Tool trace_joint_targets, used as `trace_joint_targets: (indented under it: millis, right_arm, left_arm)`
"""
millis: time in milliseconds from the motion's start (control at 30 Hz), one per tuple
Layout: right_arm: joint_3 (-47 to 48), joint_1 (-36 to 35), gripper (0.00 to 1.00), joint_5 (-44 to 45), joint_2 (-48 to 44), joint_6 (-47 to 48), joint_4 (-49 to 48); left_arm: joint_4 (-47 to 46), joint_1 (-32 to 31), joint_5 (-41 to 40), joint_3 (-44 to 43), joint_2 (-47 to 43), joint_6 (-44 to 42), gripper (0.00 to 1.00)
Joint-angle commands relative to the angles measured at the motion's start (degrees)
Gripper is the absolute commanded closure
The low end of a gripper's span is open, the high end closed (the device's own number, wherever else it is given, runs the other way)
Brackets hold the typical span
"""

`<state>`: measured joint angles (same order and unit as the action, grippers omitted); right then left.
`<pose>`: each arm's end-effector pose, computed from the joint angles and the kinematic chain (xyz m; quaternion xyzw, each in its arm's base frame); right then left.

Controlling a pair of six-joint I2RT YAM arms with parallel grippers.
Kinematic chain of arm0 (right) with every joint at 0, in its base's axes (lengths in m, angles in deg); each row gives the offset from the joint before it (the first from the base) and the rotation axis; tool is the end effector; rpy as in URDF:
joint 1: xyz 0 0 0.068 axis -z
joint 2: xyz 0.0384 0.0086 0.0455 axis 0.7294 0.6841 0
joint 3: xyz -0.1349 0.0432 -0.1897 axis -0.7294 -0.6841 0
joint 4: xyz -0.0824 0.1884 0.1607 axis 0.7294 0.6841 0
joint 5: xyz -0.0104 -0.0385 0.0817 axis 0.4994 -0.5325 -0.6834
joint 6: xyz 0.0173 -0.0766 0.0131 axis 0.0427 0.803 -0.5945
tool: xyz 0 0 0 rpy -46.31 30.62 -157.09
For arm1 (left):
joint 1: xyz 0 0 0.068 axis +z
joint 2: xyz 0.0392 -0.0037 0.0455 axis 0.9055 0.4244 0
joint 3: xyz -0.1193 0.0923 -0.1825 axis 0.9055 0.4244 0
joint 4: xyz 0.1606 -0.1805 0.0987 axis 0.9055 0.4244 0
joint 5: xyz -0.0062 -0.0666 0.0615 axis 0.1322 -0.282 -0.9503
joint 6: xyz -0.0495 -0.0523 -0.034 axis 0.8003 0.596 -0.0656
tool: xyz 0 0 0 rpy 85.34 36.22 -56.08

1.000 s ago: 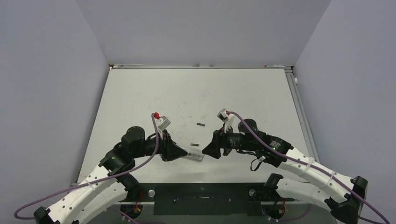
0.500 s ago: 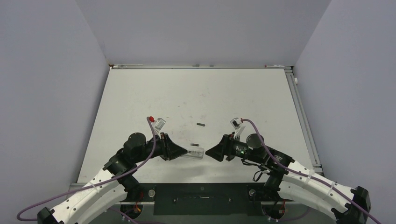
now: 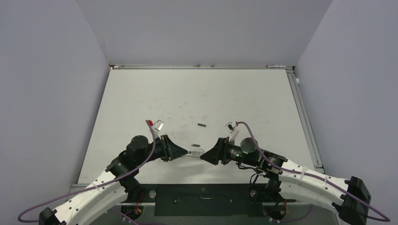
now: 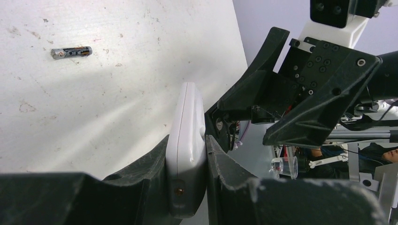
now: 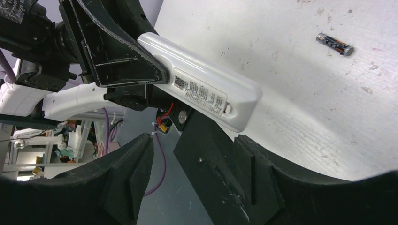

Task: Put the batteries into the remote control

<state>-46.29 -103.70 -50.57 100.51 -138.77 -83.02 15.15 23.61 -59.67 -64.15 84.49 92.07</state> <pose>0.1165 0.2110 0.2008 -0.0823 0.7959 0.5509 0.2373 0.1435 -0.1544 0.2001 -0.0101 0.8009 -0.5235 0.2904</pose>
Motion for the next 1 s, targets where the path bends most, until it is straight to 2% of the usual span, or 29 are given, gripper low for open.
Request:
trace_joint_targets:
  millis: [0, 433, 967]
  right_arm:
    - [5.09, -3.93, 0.38, 4.62, 3.63, -0.35, -1.90]
    - [8.56, -7.12, 0.39, 11.22, 8.93, -0.65, -0.50]
    - [8.45, -7.83, 0.40, 11.95, 12.24, -1.85, -2.35]
  left_arm:
    - [-0.97, -0.29, -1.37, -1.18, 0.11, 1.29, 1.00]
    - [0.37, -0.30, -0.54, -1.93, 0.62, 0.90, 1.00]
    - [-0.01, -0.30, 0.93, -2.40, 1.51, 0.54, 1.00]
